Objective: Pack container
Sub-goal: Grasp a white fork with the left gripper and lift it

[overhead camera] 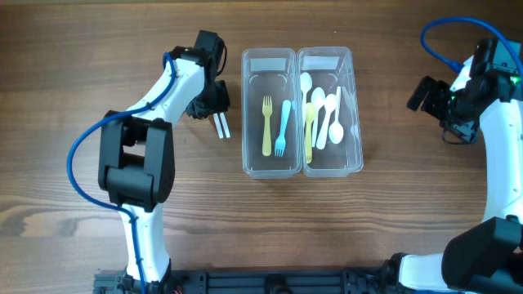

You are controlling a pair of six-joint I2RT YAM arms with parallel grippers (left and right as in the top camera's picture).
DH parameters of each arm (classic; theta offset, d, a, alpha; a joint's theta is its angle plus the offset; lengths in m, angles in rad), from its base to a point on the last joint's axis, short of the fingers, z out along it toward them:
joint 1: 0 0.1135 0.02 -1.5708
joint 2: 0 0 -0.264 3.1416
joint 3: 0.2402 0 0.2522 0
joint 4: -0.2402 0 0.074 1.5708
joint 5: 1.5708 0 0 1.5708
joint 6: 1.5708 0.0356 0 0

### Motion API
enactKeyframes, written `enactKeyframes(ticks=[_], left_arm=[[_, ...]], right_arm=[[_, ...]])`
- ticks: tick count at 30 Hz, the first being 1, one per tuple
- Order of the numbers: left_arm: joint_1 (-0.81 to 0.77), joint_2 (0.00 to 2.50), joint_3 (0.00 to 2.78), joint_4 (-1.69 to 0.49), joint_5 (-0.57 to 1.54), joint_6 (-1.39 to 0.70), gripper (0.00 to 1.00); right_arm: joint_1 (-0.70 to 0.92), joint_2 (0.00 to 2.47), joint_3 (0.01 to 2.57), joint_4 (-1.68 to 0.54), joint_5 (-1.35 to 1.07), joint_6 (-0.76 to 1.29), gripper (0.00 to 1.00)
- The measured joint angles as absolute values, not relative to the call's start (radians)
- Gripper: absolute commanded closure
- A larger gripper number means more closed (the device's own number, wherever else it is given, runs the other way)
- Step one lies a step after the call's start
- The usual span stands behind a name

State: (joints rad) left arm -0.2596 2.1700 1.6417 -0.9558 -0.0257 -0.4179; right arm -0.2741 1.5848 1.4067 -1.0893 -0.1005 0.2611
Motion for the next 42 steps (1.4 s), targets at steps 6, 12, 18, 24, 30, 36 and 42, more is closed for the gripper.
enactKeyframes(ticks=[6, 12, 18, 24, 30, 36, 42], left_arm=[[-0.26, 2.2, 1.642, -0.945, -0.026, -0.418, 0.64], [-0.26, 2.209, 1.643, -0.942, -0.025, -0.425, 0.73], [-0.26, 2.21, 1.643, -0.944, -0.026, -0.425, 0.73], [-0.259, 2.21, 1.643, -0.966, -0.026, -0.425, 0.68], [-0.233, 2.215, 1.644, -0.996, -0.025, -0.425, 0.57], [-0.206, 2.215, 1.645, -0.994, -0.017, -0.426, 0.85], [-0.205, 2.215, 1.645, -0.994, -0.018, -0.424, 0.96]], right_arm=[[-0.274, 1.585, 1.407, -1.096, -0.101, 0.261, 0.0], [-0.274, 1.585, 1.407, -1.097, -0.101, 0.261, 0.0], [-0.274, 1.585, 1.407, -1.1, -0.101, 0.261, 0.0], [-0.274, 1.585, 1.407, -1.105, -0.101, 0.261, 0.0], [-0.274, 1.585, 1.407, -1.111, -0.101, 0.261, 0.0], [-0.274, 1.585, 1.407, -1.111, -0.101, 0.261, 0.0], [-0.274, 1.585, 1.407, -1.111, -0.101, 0.261, 0.0]])
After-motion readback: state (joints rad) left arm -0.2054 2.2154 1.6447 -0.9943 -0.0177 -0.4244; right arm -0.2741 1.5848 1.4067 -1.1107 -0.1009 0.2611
